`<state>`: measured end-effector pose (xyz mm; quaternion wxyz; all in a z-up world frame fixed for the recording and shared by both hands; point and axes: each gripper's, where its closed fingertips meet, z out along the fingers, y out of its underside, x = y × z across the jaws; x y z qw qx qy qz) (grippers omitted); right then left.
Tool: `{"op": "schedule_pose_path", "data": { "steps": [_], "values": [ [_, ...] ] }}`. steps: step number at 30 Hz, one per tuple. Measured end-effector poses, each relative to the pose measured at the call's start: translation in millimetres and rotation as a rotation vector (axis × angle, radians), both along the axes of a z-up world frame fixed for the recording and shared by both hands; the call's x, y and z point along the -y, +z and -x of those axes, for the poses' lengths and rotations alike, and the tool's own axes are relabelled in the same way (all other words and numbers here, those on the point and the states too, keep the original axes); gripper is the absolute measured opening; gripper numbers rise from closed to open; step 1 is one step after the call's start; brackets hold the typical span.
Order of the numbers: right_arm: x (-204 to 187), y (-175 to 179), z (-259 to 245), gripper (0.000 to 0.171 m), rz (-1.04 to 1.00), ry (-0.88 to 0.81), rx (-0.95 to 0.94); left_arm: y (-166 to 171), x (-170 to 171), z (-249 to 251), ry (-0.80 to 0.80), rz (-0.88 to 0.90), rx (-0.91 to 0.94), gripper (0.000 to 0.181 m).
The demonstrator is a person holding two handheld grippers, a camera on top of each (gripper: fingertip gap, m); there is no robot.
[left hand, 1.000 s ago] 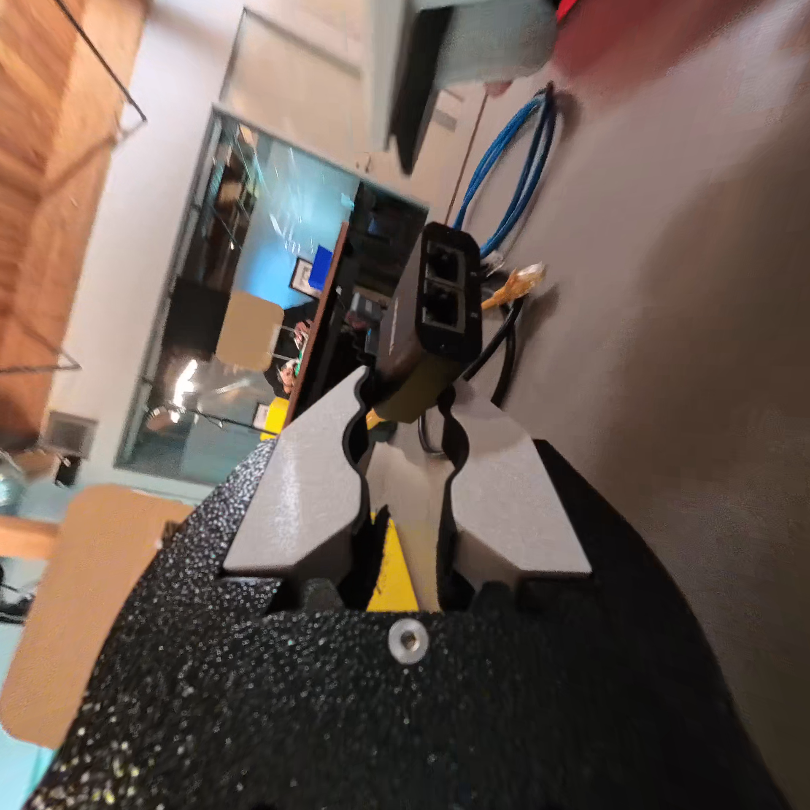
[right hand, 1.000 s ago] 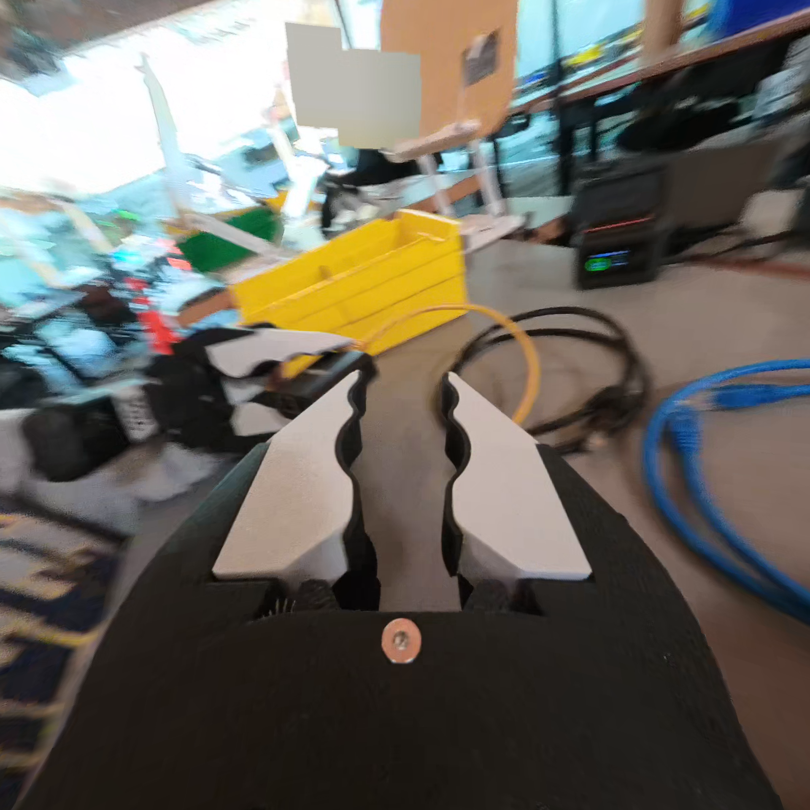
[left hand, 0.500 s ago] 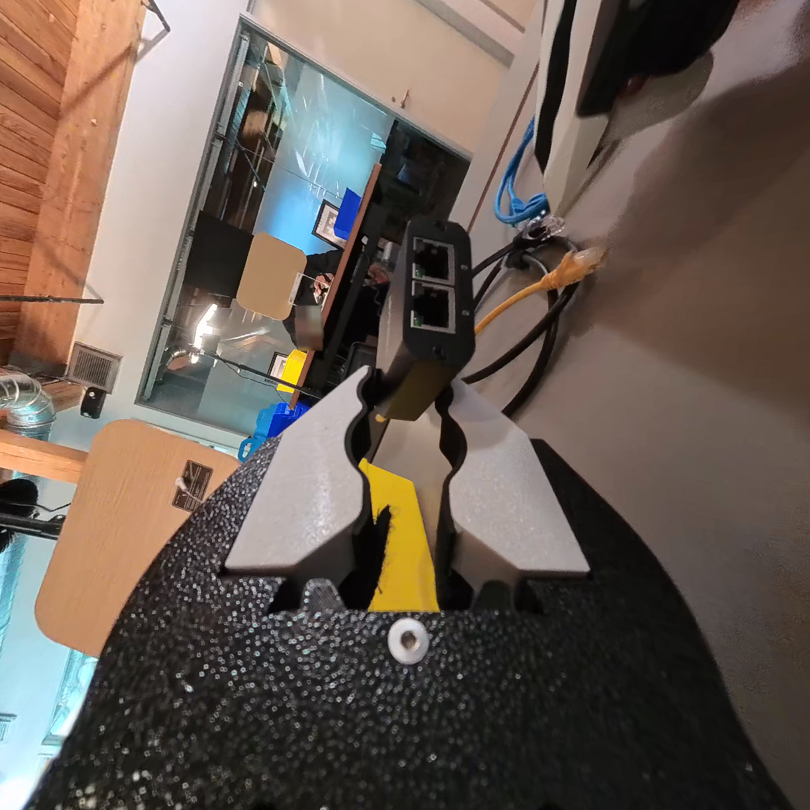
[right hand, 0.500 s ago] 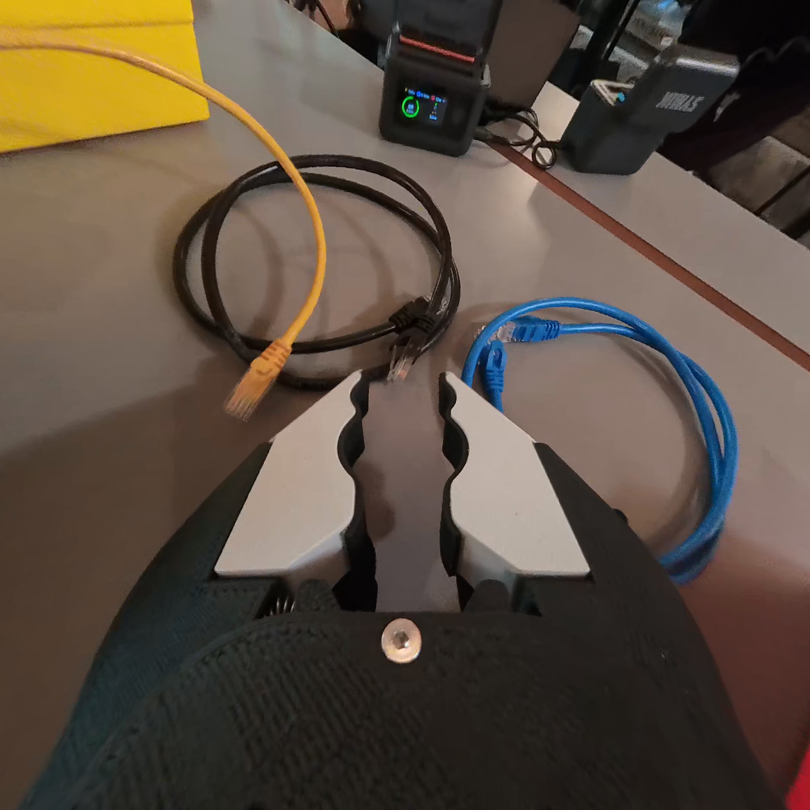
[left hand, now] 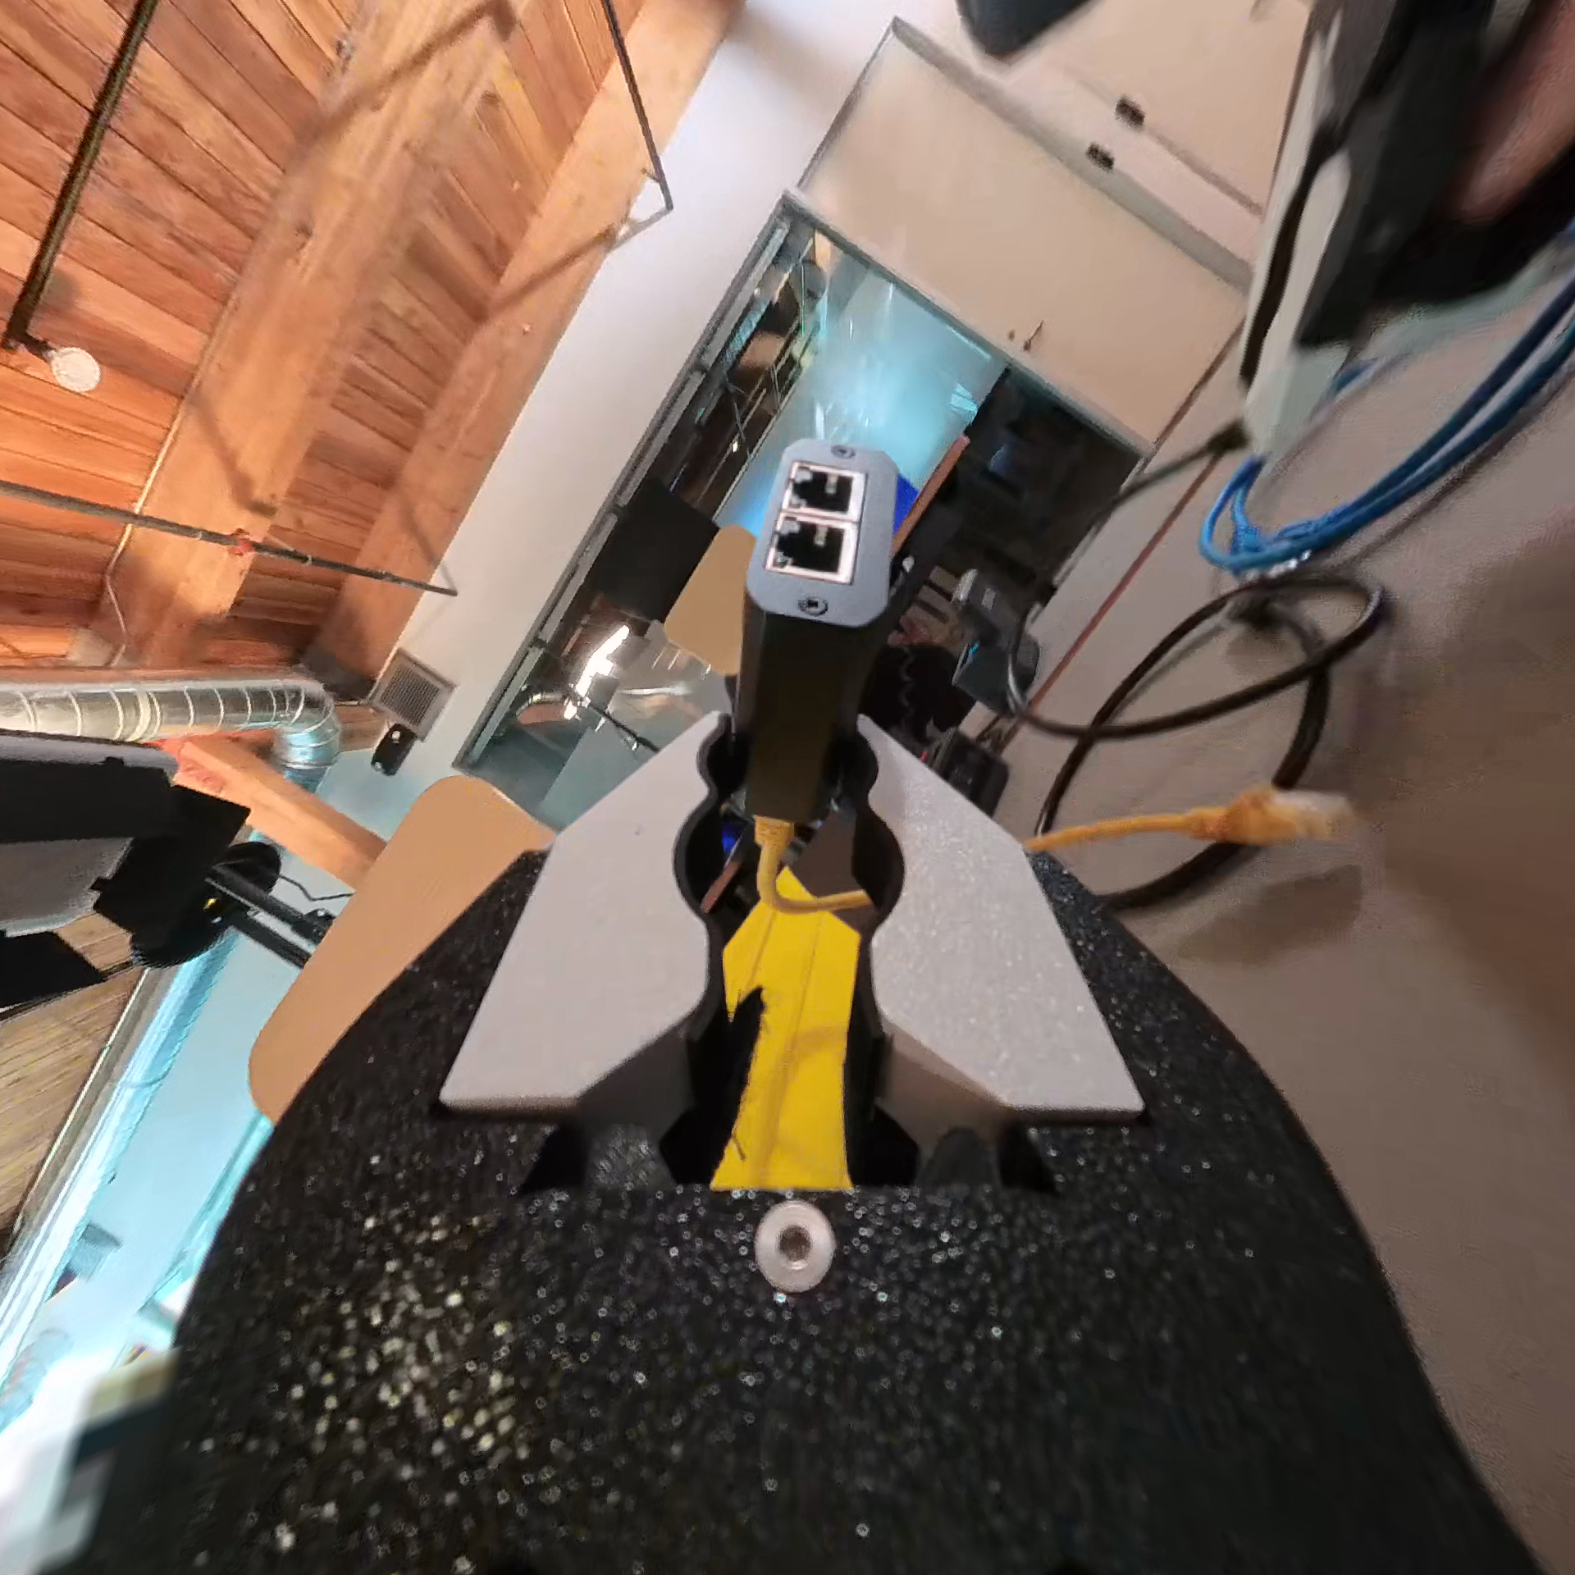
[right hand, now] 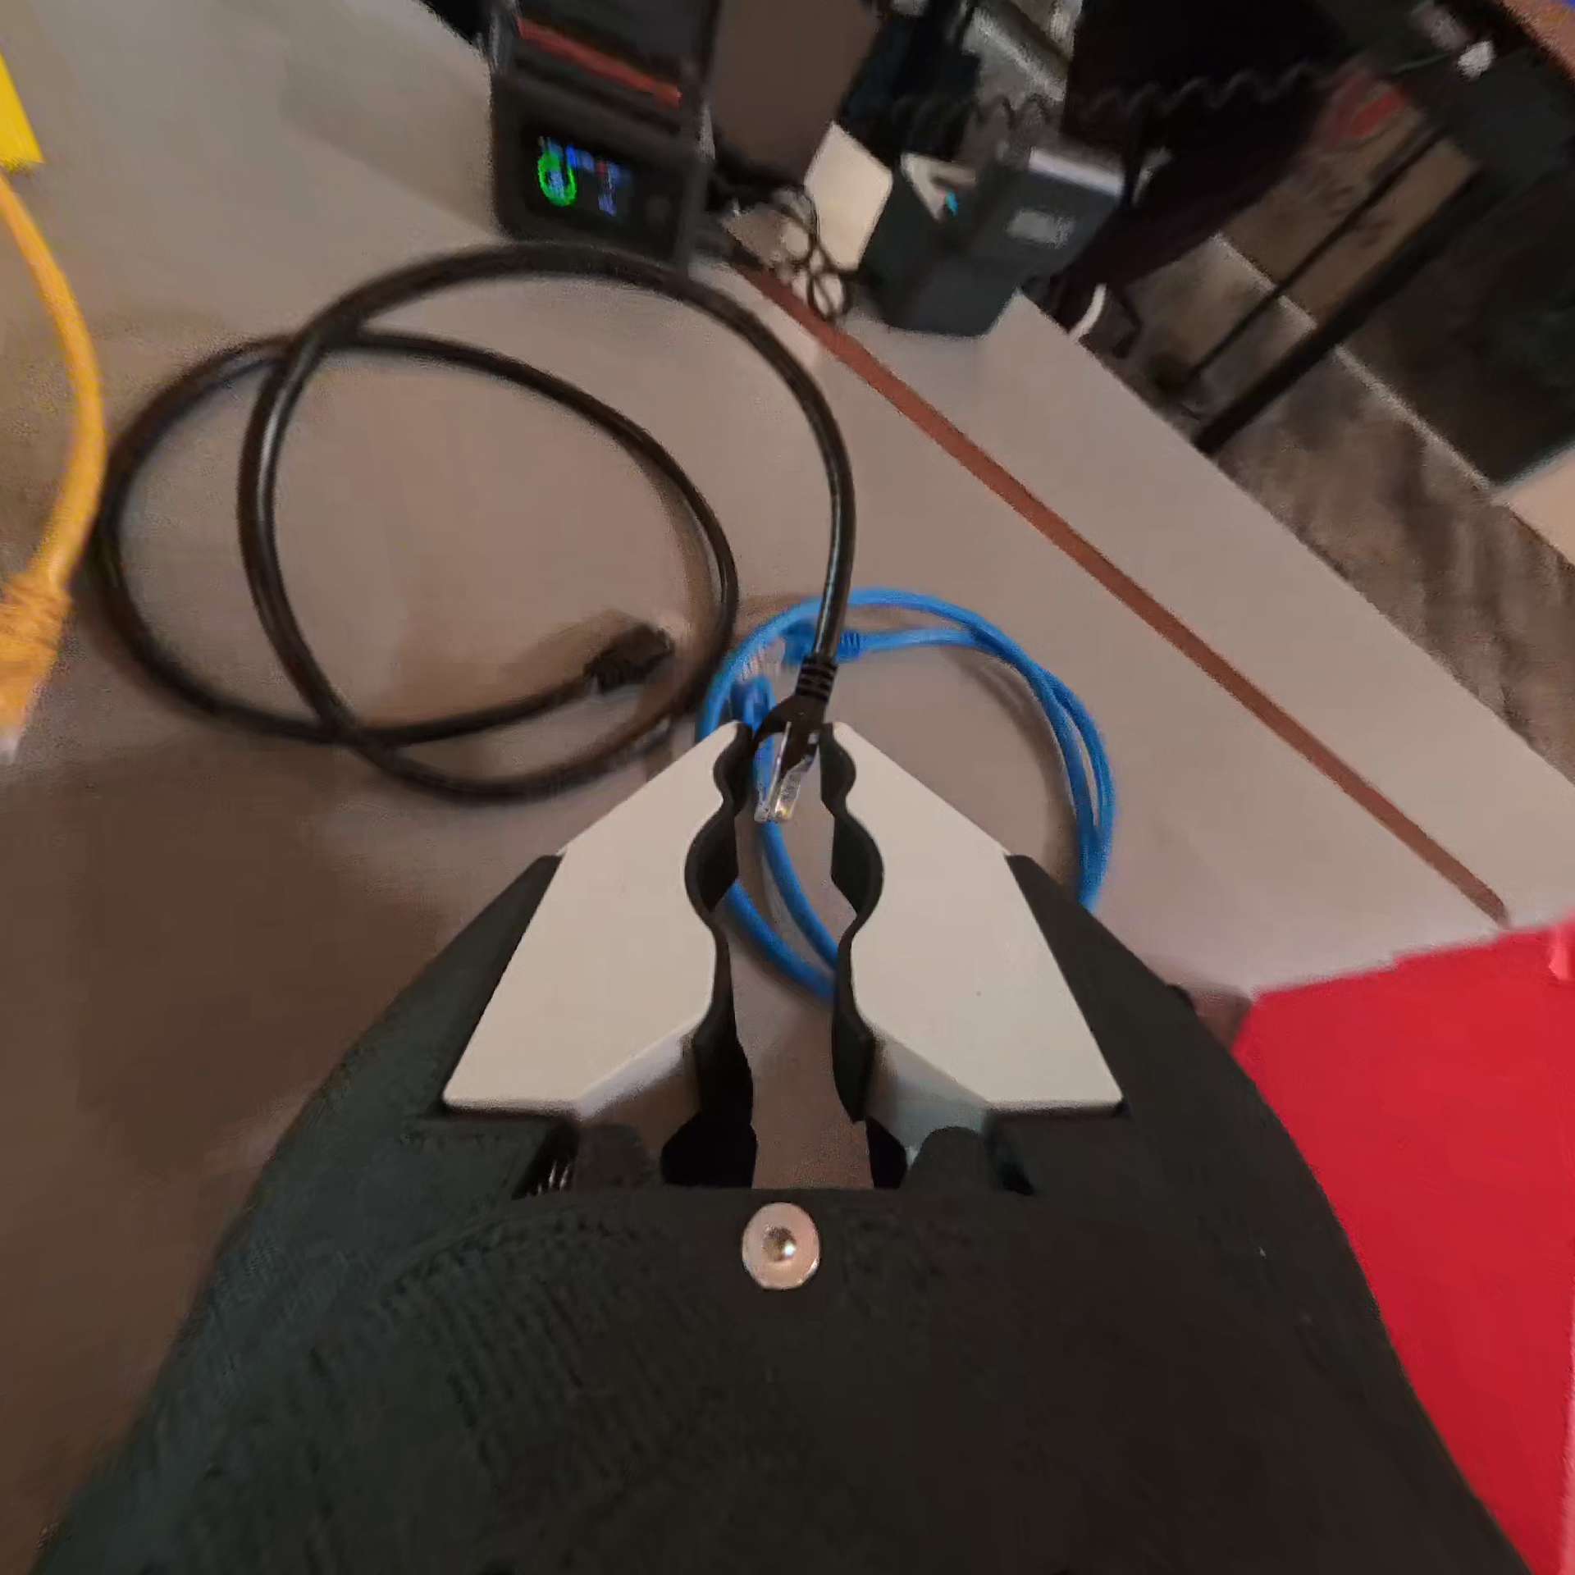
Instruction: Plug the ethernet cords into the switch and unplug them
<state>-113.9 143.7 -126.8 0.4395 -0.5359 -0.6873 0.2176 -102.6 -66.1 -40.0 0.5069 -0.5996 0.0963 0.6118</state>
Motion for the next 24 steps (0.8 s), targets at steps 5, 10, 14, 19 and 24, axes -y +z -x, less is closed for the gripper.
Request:
{"op": "schedule_pose_path", "data": {
  "steps": [5, 10, 14, 19, 24],
  "values": [
    [10, -13, -71, 0.015, 0.069, -0.053, 0.237, -14, -3, 10, 0.022, 0.060, 0.057, 0.023],
    [53, -35, -128, 0.016, 0.268, 0.018, 0.379, -35, -13, 14, 0.017, 0.167, 0.111, 0.023],
    [98, -41, -157, 0.028, 0.392, 0.217, 0.486, -46, -19, 10, -0.014, 0.224, 0.118, 0.023],
    [115, -11, -172, 0.032, 0.463, 0.409, 0.436, -50, -24, 1, -0.065, 0.267, 0.094, 0.023],
    [75, -14, -142, 0.032, 0.636, 0.199, 0.382, -49, -23, -1, -0.084, 0.254, 0.115, 0.023]
  ]
}}
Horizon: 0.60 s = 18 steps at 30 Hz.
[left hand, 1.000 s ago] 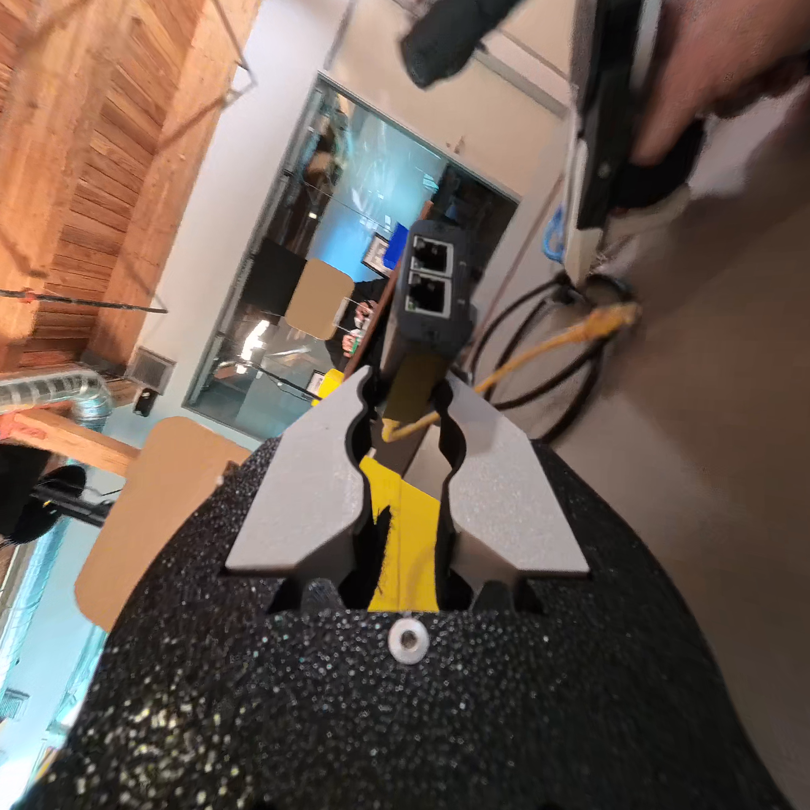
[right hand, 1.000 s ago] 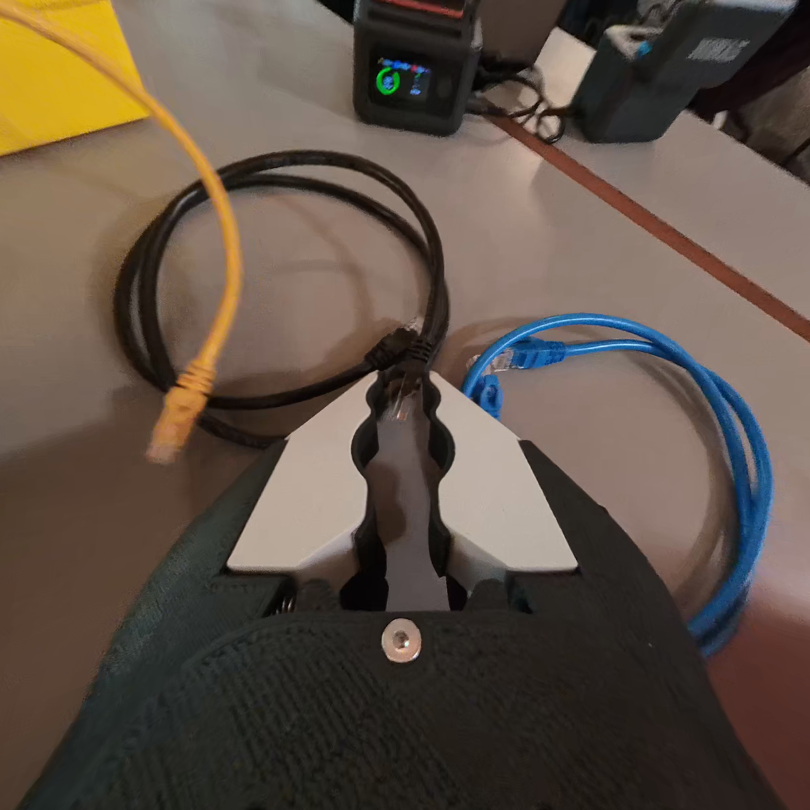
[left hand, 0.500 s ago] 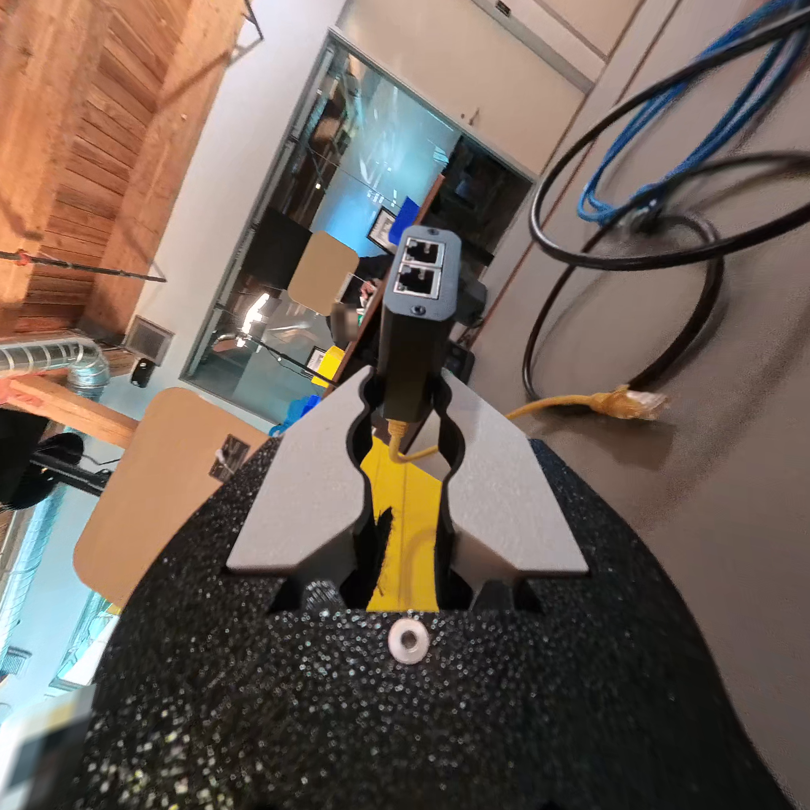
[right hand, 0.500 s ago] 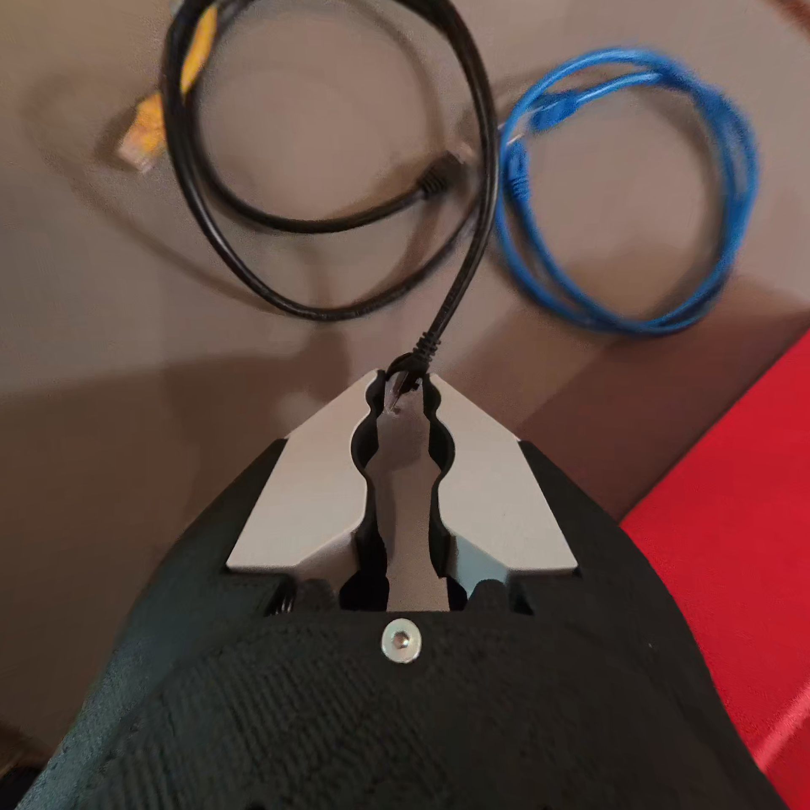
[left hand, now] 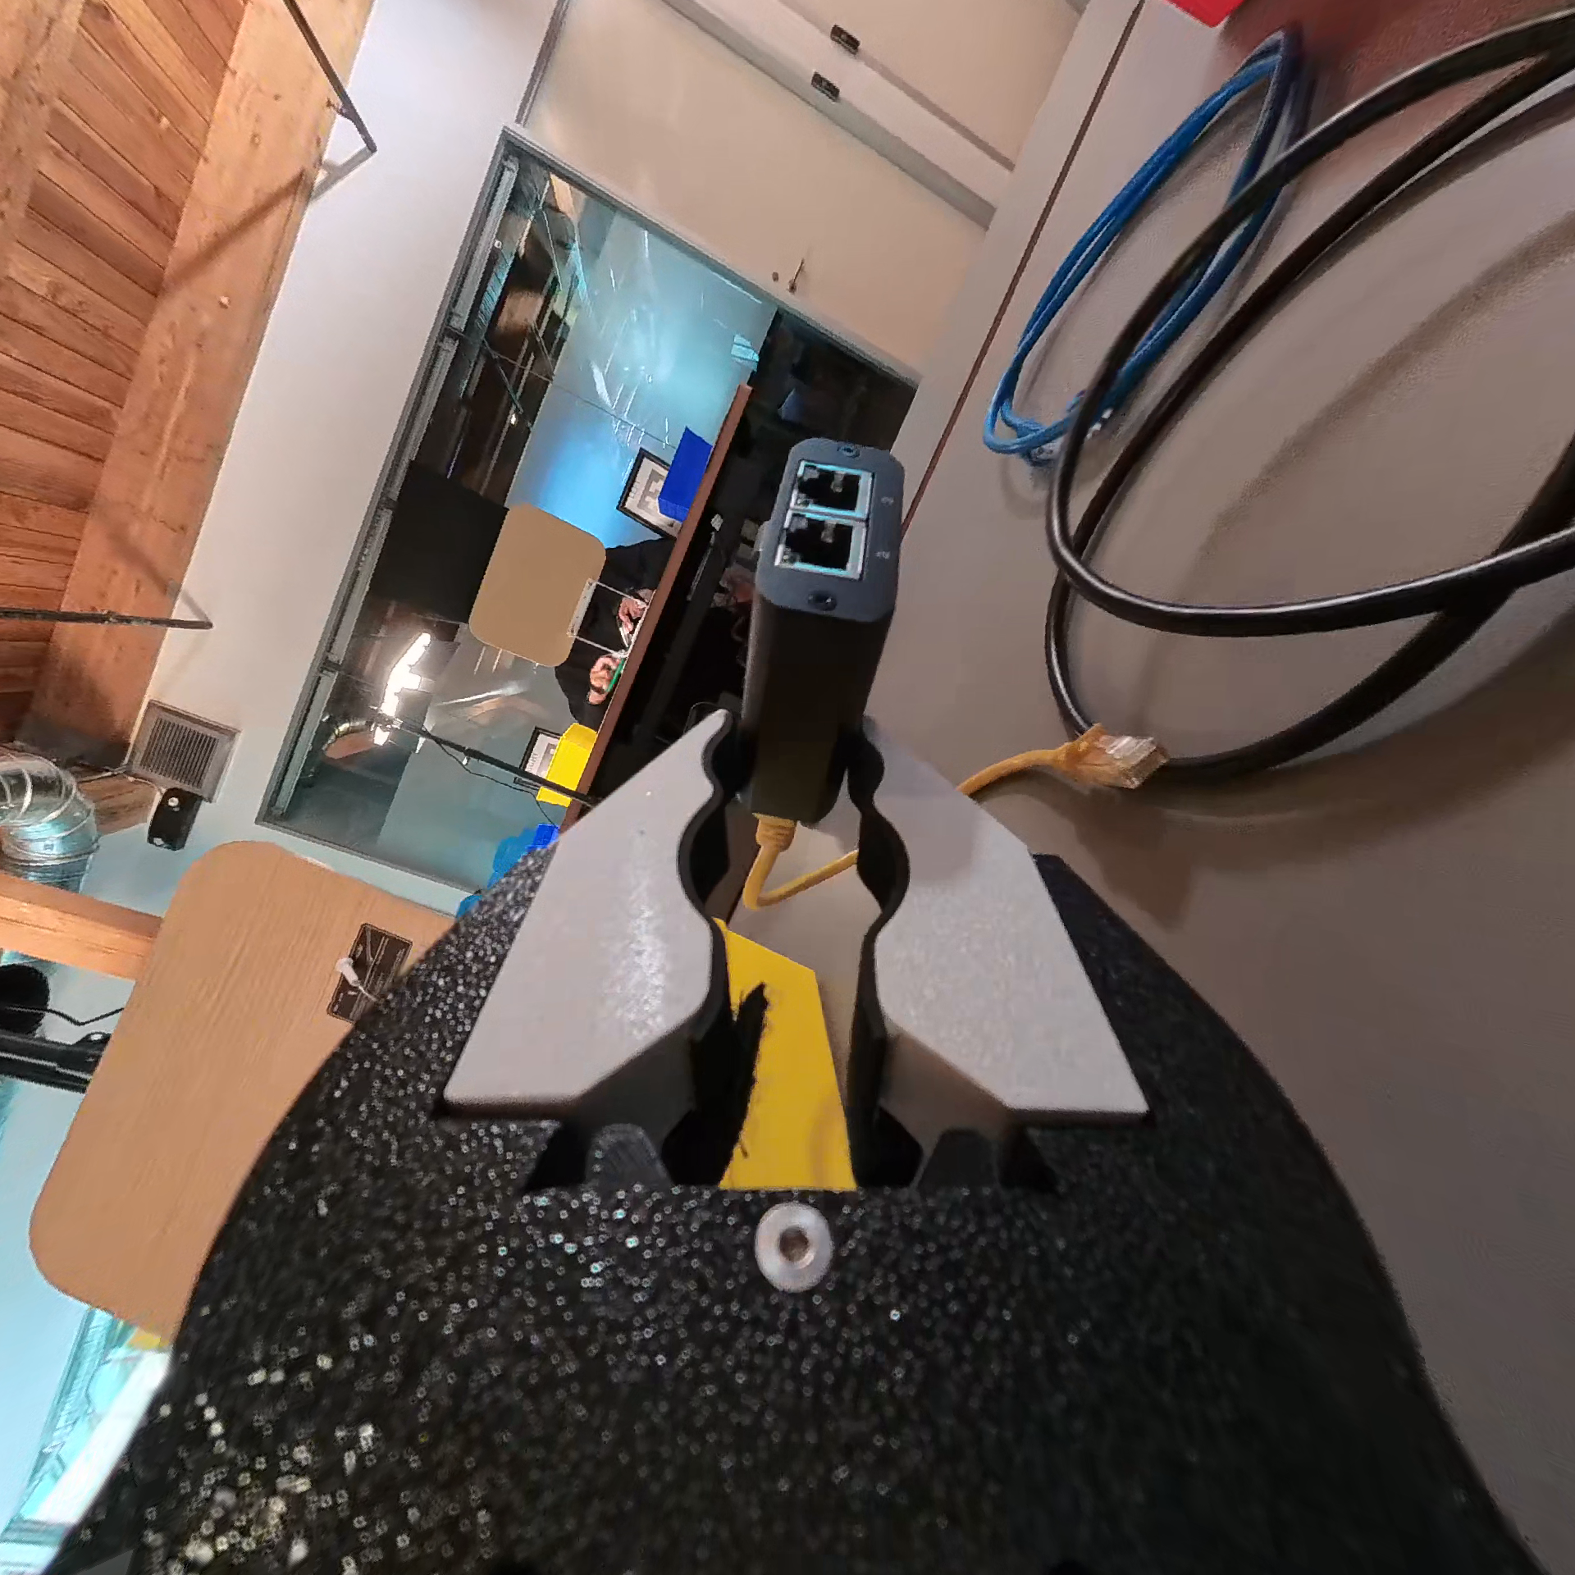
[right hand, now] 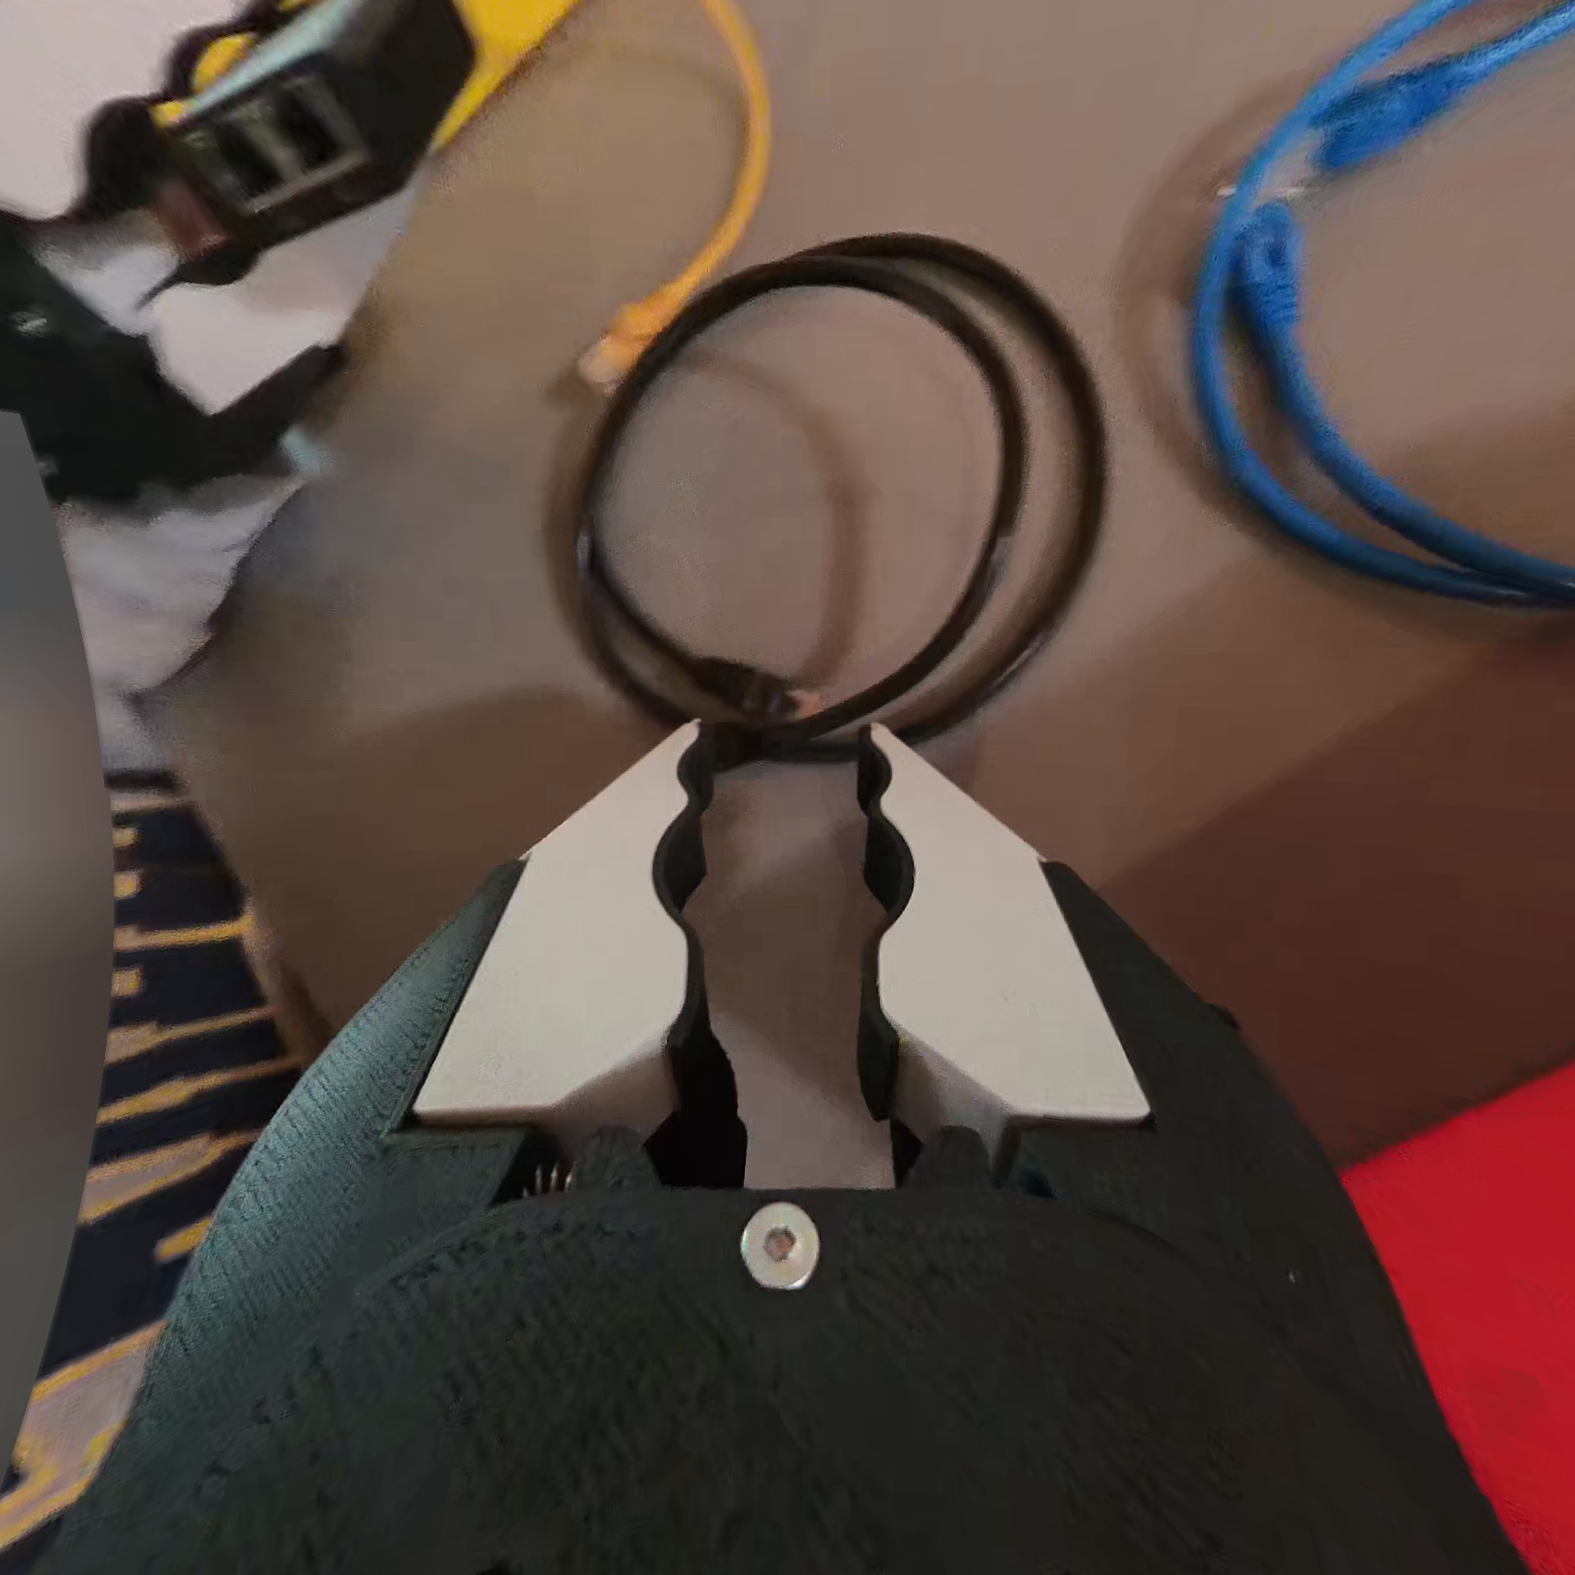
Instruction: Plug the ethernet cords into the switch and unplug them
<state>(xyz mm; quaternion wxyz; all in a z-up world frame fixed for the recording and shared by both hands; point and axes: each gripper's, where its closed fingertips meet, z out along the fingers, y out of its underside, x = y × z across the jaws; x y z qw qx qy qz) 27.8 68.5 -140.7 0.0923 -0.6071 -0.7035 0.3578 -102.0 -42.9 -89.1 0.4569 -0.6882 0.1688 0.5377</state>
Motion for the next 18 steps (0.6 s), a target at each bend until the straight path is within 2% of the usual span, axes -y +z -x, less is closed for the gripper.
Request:
{"op": "schedule_pose_path", "data": {
  "steps": [4, 7, 10, 13, 16, 18],
  "values": [
    [-9, -13, 14, 0.039, 0.069, -0.117, 0.015, 0, 2, 2, 0.002, -0.005, 0.023, 0.023],
    [-1, -20, 18, 0.043, 0.148, -0.129, 0.008, -2, 1, 1, -0.001, 0.000, 0.026, 0.023],
    [4, -18, 24, 0.035, 0.260, -0.141, -0.035, -4, 0, 1, -0.005, 0.011, 0.031, 0.023],
    [14, -1, 24, 0.025, 0.413, -0.108, -0.123, -6, 0, 1, -0.006, 0.020, 0.037, 0.023],
    [24, 2, 20, 0.025, 0.498, -0.063, -0.136, -8, 0, 1, -0.006, 0.025, 0.046, 0.023],
    [27, -11, 19, 0.028, 0.460, -0.056, -0.099, -9, -1, 1, -0.006, 0.033, 0.051, 0.023]
  ]
}}
